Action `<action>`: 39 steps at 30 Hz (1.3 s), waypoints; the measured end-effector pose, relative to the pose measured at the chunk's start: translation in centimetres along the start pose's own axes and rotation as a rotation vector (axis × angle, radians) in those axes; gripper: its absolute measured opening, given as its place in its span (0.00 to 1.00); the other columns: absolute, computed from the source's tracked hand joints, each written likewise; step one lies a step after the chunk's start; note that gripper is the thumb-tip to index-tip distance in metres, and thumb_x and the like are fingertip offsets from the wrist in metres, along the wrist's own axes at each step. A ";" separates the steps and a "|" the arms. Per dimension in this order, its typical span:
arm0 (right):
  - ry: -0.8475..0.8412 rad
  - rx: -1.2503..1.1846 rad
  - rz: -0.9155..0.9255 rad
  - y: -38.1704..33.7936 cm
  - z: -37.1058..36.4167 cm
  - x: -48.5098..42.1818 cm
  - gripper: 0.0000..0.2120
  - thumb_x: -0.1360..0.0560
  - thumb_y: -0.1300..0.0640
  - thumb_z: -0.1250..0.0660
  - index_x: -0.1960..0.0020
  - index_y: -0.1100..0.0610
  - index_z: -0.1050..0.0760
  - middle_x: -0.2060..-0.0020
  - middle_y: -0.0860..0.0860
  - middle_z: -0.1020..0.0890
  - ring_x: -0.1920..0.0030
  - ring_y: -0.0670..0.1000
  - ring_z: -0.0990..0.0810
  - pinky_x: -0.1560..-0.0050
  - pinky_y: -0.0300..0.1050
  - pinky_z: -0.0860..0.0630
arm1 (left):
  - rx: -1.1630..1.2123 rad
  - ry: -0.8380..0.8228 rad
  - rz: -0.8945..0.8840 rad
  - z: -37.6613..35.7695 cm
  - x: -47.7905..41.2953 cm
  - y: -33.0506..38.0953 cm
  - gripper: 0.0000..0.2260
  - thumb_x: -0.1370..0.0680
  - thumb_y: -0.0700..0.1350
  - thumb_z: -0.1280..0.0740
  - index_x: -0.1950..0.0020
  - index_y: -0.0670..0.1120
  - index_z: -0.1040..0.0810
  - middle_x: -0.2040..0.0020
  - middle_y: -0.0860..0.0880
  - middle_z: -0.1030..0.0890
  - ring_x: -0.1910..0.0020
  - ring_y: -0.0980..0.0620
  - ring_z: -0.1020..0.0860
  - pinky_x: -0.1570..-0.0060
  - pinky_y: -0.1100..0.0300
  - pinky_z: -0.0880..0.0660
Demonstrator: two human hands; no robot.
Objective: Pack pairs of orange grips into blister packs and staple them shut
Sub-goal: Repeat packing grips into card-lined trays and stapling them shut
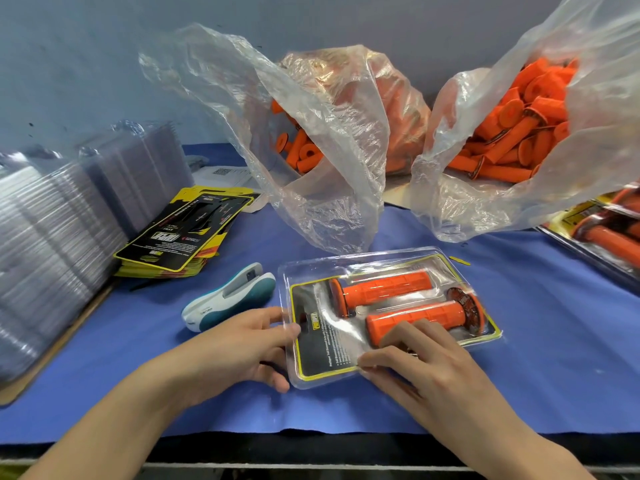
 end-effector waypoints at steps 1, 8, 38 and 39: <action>-0.006 0.006 0.002 0.0 0.0 0.0 0.06 0.19 0.48 0.36 0.50 0.48 0.22 0.56 0.44 0.26 0.57 0.47 0.30 0.55 0.40 0.30 | 0.040 0.012 0.025 0.2 0.0 -0.1 0.10 0.18 0.45 0.37 0.44 0.43 0.18 0.54 0.37 0.17 0.64 0.48 0.19 0.67 0.58 0.22; -0.018 0.026 0.021 -0.3 -0.1 -0.1 0.06 0.19 0.48 0.35 0.50 0.48 0.20 0.56 0.44 0.25 0.57 0.47 0.29 0.55 0.41 0.29 | 0.143 0.150 0.077 0.6 -0.5 0.1 0.25 0.19 0.63 0.47 0.42 0.43 0.25 0.63 0.39 0.20 0.71 0.46 0.21 0.74 0.56 0.23; -0.079 0.207 0.073 -0.6 -0.8 -0.8 0.17 0.30 0.62 0.25 0.44 0.50 0.22 0.55 0.48 0.25 0.58 0.52 0.28 0.57 0.46 0.30 | 0.057 0.335 -0.056 -2.7 -1.1 1.1 0.08 0.22 0.44 0.31 0.45 0.44 0.25 0.68 0.48 0.18 0.75 0.51 0.23 0.77 0.62 0.26; -0.089 0.184 0.068 -0.7 -1.0 -0.8 0.18 0.31 0.62 0.25 0.44 0.51 0.22 0.53 0.47 0.24 0.57 0.51 0.27 0.56 0.45 0.29 | 0.023 0.348 -0.067 -2.8 -1.2 1.2 0.12 0.24 0.47 0.29 0.44 0.45 0.26 0.68 0.48 0.19 0.76 0.51 0.24 0.78 0.62 0.27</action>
Point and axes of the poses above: each hand's wrist, its own x-axis away from the middle knuckle, its own z-axis out of the back of the hand, y = z × x, the point moved 7 cm from there along -x, towards the middle knuckle
